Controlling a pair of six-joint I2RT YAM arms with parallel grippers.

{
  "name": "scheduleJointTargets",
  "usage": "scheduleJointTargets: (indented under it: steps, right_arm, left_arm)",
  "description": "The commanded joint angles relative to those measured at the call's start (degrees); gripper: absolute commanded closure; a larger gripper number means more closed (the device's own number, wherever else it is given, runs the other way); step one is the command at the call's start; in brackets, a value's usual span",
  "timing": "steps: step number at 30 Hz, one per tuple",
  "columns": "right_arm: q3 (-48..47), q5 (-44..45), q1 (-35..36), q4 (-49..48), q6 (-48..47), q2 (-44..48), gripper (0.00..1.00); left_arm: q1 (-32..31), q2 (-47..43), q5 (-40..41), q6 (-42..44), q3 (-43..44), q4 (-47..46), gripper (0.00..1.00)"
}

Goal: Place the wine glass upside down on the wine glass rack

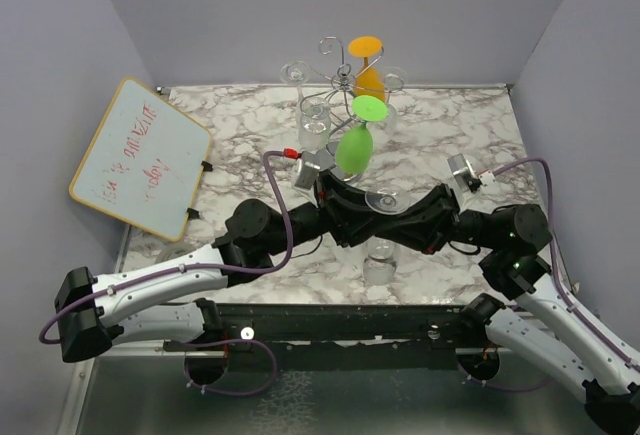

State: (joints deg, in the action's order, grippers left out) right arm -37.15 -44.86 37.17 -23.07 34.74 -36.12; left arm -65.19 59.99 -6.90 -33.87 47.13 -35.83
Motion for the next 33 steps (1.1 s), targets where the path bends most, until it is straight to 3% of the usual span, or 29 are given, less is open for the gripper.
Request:
scheduleJointTargets:
  steps: [1, 7, 10, 12, 13, 18, 21, 27, 33]
  right_arm:
    - [-0.7, -1.6, 0.4, -3.0, 1.3, 0.5, 0.99]
    - [-1.4, 0.2, 0.4, -4.4, 2.2, 1.3, 0.99]
    - [-1.9, 0.0, 0.4, -4.7, 2.4, 1.4, 0.99]
    - [-2.9, 0.6, 0.4, -2.1, 2.7, 1.2, 0.99]
    - [-3.5, 1.2, 0.4, 0.0, 2.6, 1.0, 0.92]
    - [-5.8, 5.8, 0.4, 10.9, 1.1, 1.8, 0.37]
    - [-6.2, 9.3, 0.4, 15.5, 1.0, 4.3, 0.20]
    - [-10.2, 15.2, 0.4, 22.3, 5.8, 5.0, 0.15]
    - [-14.5, 18.4, 0.4, 27.0, 20.5, -0.4, 0.24]
  left_arm:
    - [0.4, 2.2, -4.0, 1.0, 1.8, -1.7, 0.60]
    - [0.4, 4.3, -11.0, 2.3, 2.4, -1.7, 0.70]
    - [0.4, 5.1, -13.2, 2.9, 2.7, -1.8, 0.94]
    - [0.4, 5.3, -13.7, 3.7, 2.9, -1.8, 1.00]
    - [0.4, 5.3, -13.6, 4.4, 2.8, -1.8, 1.00]
    - [0.4, 3.8, -10.0, 9.9, 2.3, -1.8, 1.00]
    - [0.4, 2.0, -5.9, 13.8, 1.3, -1.9, 1.00]
    - [0.4, -2.5, 0.1, 25.2, -3.2, -3.1, 1.00]
    - [0.4, -5.2, -1.8, 32.7, -5.9, -3.4, 1.00]
